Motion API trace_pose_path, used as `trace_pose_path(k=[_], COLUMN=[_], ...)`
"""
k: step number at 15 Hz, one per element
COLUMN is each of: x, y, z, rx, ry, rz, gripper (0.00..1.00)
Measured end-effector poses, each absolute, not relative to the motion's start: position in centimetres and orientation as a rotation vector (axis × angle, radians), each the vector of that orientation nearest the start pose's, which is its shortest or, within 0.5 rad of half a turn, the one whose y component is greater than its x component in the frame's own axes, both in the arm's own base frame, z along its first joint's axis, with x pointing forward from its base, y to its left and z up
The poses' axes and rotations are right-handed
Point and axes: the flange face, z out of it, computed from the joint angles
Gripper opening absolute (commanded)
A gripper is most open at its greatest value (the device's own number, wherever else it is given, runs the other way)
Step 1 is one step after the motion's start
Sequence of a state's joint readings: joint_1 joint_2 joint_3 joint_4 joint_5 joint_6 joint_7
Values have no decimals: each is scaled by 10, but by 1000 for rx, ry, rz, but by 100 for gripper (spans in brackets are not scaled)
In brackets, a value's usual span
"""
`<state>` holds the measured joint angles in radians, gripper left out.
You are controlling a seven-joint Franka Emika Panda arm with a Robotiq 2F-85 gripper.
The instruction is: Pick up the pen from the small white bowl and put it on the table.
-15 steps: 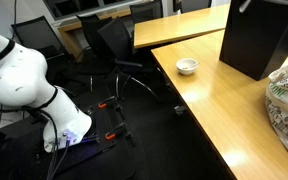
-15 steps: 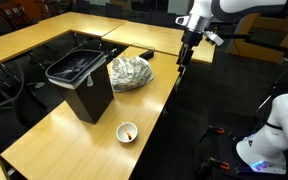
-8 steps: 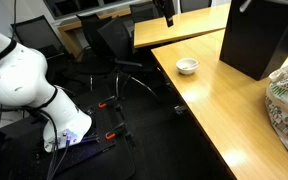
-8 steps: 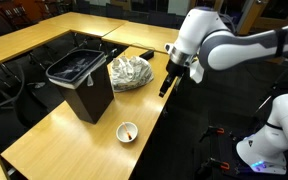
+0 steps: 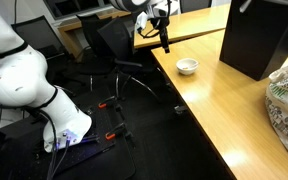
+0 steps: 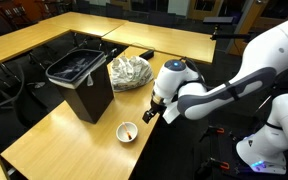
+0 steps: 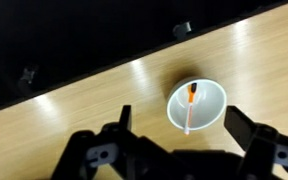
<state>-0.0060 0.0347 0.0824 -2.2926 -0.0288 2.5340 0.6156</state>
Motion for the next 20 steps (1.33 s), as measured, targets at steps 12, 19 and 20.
trace_pose_path(k=[12,19,20], x=[642,687,691], y=[75,81,82], z=[224,197,194], rx=[-2965,-2999,-3005], ry=[951,949,948], rz=[-306,-340,-336], gripper=[76,42,34])
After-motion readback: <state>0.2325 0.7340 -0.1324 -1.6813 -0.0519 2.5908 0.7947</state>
